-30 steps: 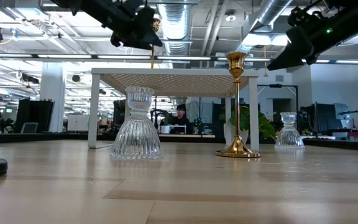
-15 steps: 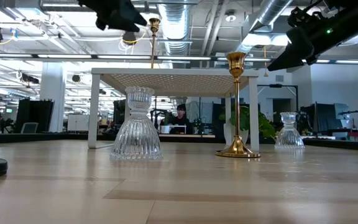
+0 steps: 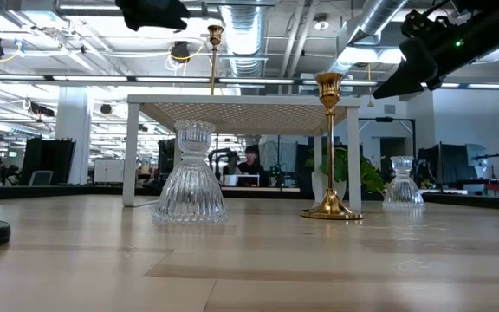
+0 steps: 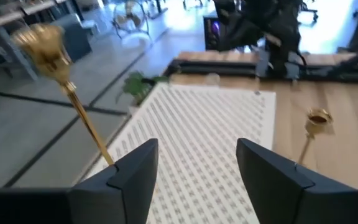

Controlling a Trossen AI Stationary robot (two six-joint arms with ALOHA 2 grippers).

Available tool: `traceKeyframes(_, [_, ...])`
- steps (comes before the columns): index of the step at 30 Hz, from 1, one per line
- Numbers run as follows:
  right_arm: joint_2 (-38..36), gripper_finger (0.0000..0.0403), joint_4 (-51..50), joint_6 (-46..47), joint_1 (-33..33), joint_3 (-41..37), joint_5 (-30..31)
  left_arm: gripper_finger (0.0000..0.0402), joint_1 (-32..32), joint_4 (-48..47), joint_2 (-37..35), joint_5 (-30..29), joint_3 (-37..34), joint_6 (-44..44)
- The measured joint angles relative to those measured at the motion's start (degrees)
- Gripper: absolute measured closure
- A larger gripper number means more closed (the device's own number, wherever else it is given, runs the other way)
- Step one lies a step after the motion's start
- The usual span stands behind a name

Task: Pick & Place candle stick holders
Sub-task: Put the bottom black candle holder on the shelf

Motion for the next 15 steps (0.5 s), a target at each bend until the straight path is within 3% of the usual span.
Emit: traceKeyframes(15, [0.01,0.0403,0.02,-0.02,0.00,0.00,0.00,0.0273,-3.64,-3.57,0.04,0.04,-7.29,-6.12])
